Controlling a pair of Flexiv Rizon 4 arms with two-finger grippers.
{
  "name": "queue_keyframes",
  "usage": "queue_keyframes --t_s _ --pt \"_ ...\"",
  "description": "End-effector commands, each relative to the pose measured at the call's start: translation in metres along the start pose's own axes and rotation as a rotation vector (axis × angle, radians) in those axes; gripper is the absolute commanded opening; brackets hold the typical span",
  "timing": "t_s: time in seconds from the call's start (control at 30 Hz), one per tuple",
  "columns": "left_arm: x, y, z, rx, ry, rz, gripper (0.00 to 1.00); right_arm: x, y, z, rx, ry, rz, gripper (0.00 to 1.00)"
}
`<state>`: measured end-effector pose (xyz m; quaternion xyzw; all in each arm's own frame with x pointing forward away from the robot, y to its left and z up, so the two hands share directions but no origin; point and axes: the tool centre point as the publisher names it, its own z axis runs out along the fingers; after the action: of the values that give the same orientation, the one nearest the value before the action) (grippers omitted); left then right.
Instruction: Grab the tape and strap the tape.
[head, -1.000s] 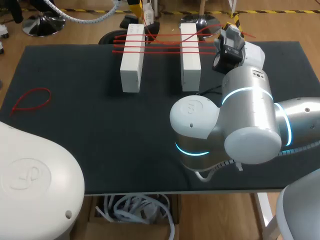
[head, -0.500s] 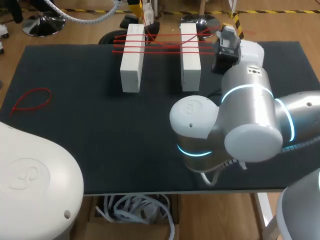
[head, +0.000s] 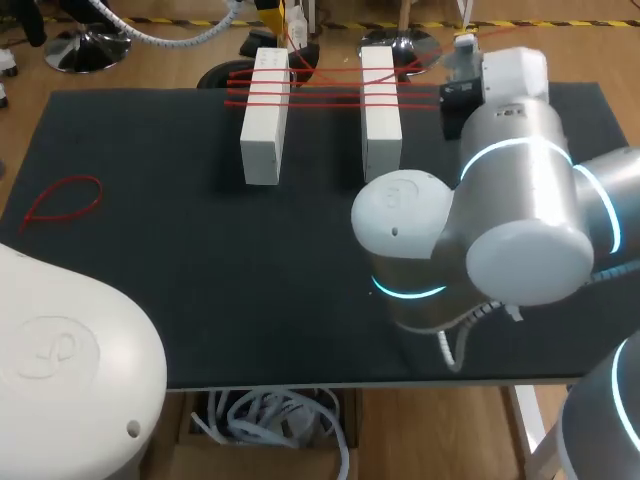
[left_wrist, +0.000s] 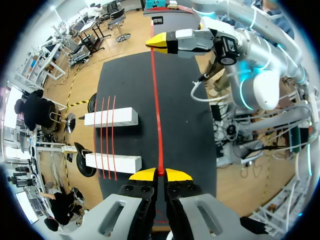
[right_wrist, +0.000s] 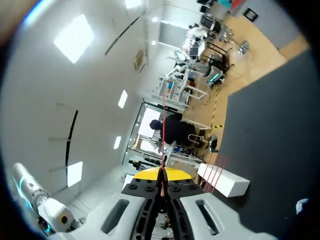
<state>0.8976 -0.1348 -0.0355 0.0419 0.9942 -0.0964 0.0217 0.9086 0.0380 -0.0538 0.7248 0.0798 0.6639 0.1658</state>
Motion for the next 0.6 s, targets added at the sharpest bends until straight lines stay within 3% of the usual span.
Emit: queue_keyframes --t_s 0.03,0.3,0.6 --pt "0.0003 -0.0001 -0.0010 -0.003 0.000 -0.001 0.00 0.0133 0.0009 -0.0014 0.144 0.054 -0.796 0.00" --pt "0.0003 -0.0001 -0.0010 -0.003 0.000 -0.001 0.00 0.0178 -0.0068 -0.0040 0.129 0.222 -1.295 0.00" --pt "0.0003 -0.0001 -0.0010 -0.003 0.000 -0.001 0.00 0.0178 -0.0068 -0.0040 0.129 0.222 -1.295 0.00"
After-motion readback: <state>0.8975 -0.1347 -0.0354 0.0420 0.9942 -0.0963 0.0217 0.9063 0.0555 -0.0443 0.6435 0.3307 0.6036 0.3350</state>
